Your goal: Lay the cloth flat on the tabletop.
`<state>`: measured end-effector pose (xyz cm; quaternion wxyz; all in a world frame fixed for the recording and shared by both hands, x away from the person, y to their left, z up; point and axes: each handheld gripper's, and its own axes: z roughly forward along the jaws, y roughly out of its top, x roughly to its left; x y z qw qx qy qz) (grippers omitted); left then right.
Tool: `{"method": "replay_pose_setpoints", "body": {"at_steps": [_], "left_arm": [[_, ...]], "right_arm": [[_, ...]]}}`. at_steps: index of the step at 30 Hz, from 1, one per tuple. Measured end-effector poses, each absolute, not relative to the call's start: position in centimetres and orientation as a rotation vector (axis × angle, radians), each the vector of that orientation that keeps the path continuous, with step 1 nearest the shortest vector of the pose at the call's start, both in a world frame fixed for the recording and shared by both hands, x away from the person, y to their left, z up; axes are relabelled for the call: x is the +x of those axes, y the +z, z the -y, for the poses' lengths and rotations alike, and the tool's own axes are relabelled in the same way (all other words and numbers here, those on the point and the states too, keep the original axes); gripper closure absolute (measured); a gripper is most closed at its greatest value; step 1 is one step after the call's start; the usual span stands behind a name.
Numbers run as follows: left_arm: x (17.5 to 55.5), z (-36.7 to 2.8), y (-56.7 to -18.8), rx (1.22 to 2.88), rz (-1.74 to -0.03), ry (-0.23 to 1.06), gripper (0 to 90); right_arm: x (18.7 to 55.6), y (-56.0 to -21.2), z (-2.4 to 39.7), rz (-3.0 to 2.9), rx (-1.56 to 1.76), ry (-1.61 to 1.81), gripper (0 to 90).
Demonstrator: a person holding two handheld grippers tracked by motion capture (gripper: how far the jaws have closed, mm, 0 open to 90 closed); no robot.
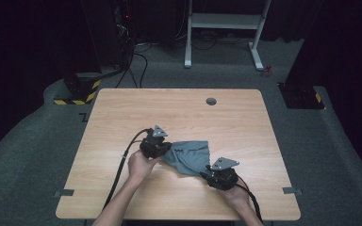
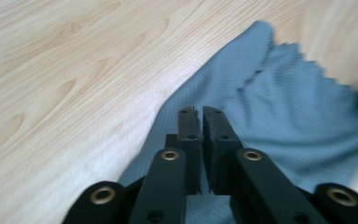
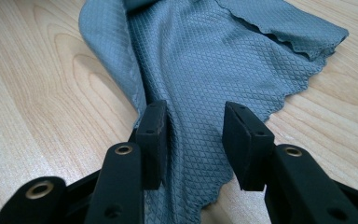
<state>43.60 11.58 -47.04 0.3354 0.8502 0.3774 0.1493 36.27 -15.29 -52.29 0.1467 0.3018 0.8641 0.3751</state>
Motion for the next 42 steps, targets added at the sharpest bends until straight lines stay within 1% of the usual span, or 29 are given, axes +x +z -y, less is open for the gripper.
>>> {"method": "replay_pose_setpoints", "body": {"at_steps": [2,4,7,10,12,15,18,21,23,25,29,31,34,37,42], "left_arm": [[44.3,-10.9,-47.9,2.226,-1.014,0.386,78.2],[44.3,-10.7,-48.5,2.233,-1.029,0.389,74.3],[43.1,-11.5,-48.4,2.214,-1.035,0.421,67.0],[41.2,-13.1,-47.8,2.193,-1.032,0.466,63.6],[40.1,-14.3,-47.7,2.161,-1.039,0.463,63.8],[39.1,-15.1,-48.3,2.165,-1.045,0.452,65.1],[39.4,-14.9,-49.4,2.194,-1.076,0.450,67.0],[40.1,-14.4,-50.4,2.178,-1.112,0.414,69.3],[40.3,-14.0,-50.8,2.183,-1.127,0.415,71.8],[40.1,-13.7,-51.1,2.199,-1.123,0.450,73.8],[39.0,-13.3,-50.9,2.248,-1.102,0.536,73.8],[38.5,-13.2,-50.9,2.268,-1.090,0.558,74.4],[37.3,-13.1,-50.8,2.298,-1.073,0.586,77.8],[36.1,-13.2,-50.8,2.318,-1.060,0.613,78.3],[34.0,-14.1,-50.9,2.302,-1.072,0.614,79.8]], "right_arm": [[36.3,-52.3,15.3,-2.487,0.869,1.081,60.5],[36.3,-52.3,15.3,-2.488,0.870,1.079,60.5],[36.3,-52.3,15.3,-2.489,0.874,1.078,60.5],[36.2,-52.3,15.3,-2.489,0.876,1.078,60.5],[36.2,-52.3,15.3,-2.485,0.876,1.081,60.5],[36.2,-52.3,15.3,-2.484,0.877,1.080,60.2],[36.2,-52.3,15.3,-2.484,0.878,1.080,60.2],[36.2,-52.3,15.3,-2.484,0.878,1.080,60.2],[36.2,-52.3,15.3,-2.483,0.878,1.080,60.2],[36.2,-52.3,15.3,-2.483,0.878,1.080,60.2],[36.2,-52.3,15.3,-2.483,0.879,1.080,60.1],[36.2,-52.3,15.3,-2.483,0.879,1.079,60.1],[36.2,-52.3,15.3,-2.482,0.881,1.079,59.9],[36.2,-52.3,15.3,-2.482,0.881,1.079,59.9],[36.2,-52.3,15.3,-2.482,0.881,1.079,59.9]]}}
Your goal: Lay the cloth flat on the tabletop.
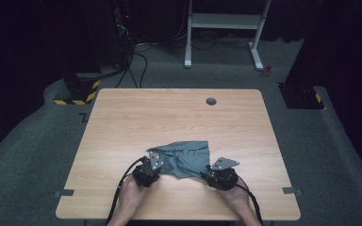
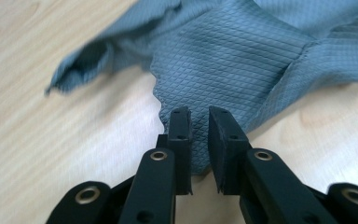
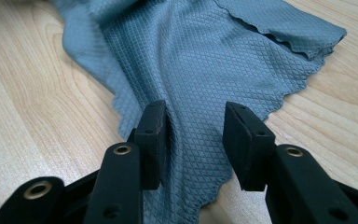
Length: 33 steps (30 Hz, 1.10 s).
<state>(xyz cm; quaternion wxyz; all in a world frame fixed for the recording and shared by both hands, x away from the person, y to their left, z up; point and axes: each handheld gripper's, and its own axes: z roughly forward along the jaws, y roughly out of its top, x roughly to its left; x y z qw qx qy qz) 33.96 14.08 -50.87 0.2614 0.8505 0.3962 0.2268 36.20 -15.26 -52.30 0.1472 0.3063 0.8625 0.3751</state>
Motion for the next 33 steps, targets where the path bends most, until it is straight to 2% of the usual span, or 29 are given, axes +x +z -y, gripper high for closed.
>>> {"method": "replay_pose_setpoints", "body": {"at_steps": [5,12,19,23,30,33], "left_arm": [[31.9,-14.9,-50.9,2.279,-1.093,0.567,81.6],[29.7,-15.6,-50.9,2.271,-1.086,0.553,83.3],[29.2,-15.8,-51.1,2.241,-1.091,0.547,83.4],[29.0,-15.7,-51.1,2.259,-1.074,0.539,87.8],[28.1,-15.9,-50.9,2.284,-1.057,0.500,89.8],[28.1,-16.2,-50.8,2.276,-1.065,0.487,86.6]], "right_arm": [[36.2,-52.3,15.4,-2.488,0.872,1.079,59.8],[34.3,-51.3,17.6,-2.480,0.882,1.147,74.6],[32.9,-51.6,17.6,-2.504,0.844,1.115,73.0],[32.9,-52.1,17.1,-2.515,0.803,1.054,89.2],[31.7,-51.8,17.8,-2.564,0.771,1.050,89.9],[31.4,-51.7,18.0,-2.580,0.765,1.050,86.6]]}}
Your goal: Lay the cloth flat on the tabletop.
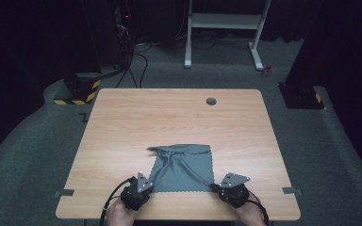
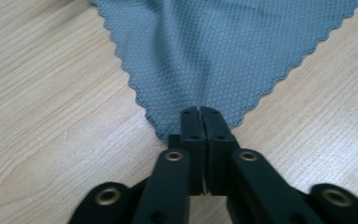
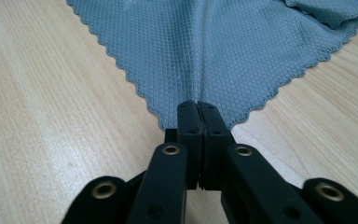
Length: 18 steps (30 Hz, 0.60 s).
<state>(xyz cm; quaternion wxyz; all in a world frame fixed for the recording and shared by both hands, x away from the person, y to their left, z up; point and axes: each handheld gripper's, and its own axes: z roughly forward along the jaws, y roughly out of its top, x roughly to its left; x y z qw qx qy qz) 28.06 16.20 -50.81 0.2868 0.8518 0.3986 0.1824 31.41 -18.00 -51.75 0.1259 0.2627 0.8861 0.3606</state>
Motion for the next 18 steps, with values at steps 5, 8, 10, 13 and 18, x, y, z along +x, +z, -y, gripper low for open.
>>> {"method": "replay_pose_setpoints", "body": {"at_steps": [5,8,10,13,18], "left_arm": [[29.6,-16.2,-50.3,2.218,-1.075,0.495,68.0],[31.7,-16.1,-50.1,2.157,-1.092,0.495,59.1],[33.3,-16.0,-50.1,2.126,-1.089,0.495,54.1],[35.4,-16.1,-50.6,2.088,-1.123,0.510,50.8],[37.3,-16.1,-51.8,2.063,-1.187,0.539,49.1]], "right_arm": [[32.1,-50.8,18.0,-2.529,0.775,1.100,72.6],[33.8,-50.5,17.8,-2.478,0.822,1.109,66.3],[35.3,-50.7,17.5,-2.468,0.863,1.078,66.2],[37.0,-50.9,16.8,-2.417,0.854,1.058,68.1],[39.4,-50.0,15.3,-2.382,0.861,1.052,71.1]]}}
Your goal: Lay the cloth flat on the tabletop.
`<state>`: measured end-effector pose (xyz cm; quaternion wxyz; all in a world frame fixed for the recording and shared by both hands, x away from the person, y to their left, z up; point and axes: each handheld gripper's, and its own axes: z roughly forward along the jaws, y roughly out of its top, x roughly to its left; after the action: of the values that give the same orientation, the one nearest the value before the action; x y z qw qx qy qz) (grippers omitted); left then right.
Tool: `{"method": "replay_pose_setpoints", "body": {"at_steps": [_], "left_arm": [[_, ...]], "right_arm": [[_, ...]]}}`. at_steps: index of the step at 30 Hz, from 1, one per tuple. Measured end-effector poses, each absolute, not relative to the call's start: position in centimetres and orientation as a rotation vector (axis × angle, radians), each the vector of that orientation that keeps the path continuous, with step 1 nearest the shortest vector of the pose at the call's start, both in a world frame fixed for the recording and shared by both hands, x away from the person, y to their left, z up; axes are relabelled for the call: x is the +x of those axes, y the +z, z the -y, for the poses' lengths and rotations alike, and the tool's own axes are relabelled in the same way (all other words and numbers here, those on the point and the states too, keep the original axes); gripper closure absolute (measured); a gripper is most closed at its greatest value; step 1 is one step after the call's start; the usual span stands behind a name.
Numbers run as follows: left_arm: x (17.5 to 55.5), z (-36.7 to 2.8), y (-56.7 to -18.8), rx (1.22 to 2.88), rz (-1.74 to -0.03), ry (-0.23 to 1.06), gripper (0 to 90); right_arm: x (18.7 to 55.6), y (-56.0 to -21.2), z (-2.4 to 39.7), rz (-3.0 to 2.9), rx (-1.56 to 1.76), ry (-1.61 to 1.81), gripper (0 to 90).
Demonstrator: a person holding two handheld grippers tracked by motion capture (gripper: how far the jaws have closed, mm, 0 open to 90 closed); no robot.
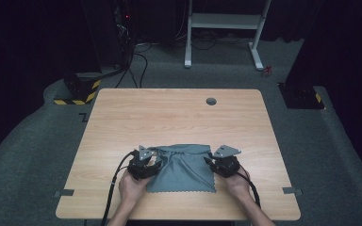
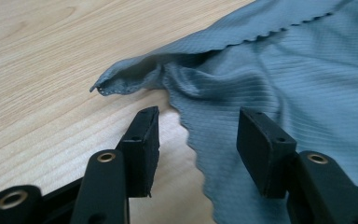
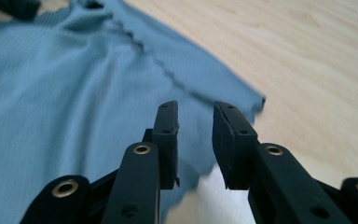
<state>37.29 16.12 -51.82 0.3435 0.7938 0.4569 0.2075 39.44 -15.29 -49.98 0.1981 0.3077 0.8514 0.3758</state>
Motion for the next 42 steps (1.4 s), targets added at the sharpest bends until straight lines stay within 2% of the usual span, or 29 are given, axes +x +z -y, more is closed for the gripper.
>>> {"method": "replay_pose_setpoints", "body": {"at_steps": [10,12,14,17,25,32,38,42], "left_arm": [[37.5,-16.4,-52.6,2.017,-1.190,0.551,43.5],[37.5,-16.3,-52.7,2.017,-1.191,0.553,43.4],[37.5,-16.3,-52.7,2.015,-1.193,0.552,43.4],[37.5,-16.3,-52.7,2.013,-1.196,0.551,43.3],[37.5,-16.4,-52.7,2.016,-1.191,0.550,43.0],[37.5,-16.4,-52.7,2.016,-1.190,0.549,42.7],[37.5,-16.4,-52.6,2.022,-1.185,0.552,42.1],[37.5,-16.4,-52.7,2.020,-1.187,0.551,42.1]], "right_arm": [[43.1,-51.2,12.4,-2.412,0.845,0.936,68.1],[43.8,-51.5,12.3,-2.432,0.850,0.911,74.7],[44.3,-51.6,12.4,-2.455,0.874,0.926,87.4],[44.7,-51.1,12.4,-2.450,0.886,0.924,89.9],[47.1,-49.0,12.5,-2.392,0.951,0.946,89.9],[50.0,-49.7,11.0,-2.389,1.045,0.869,89.2],[50.7,-50.6,11.4,-2.375,1.131,0.872,78.9],[49.9,-49.7,12.5,-2.347,1.123,0.934,78.5]]}}
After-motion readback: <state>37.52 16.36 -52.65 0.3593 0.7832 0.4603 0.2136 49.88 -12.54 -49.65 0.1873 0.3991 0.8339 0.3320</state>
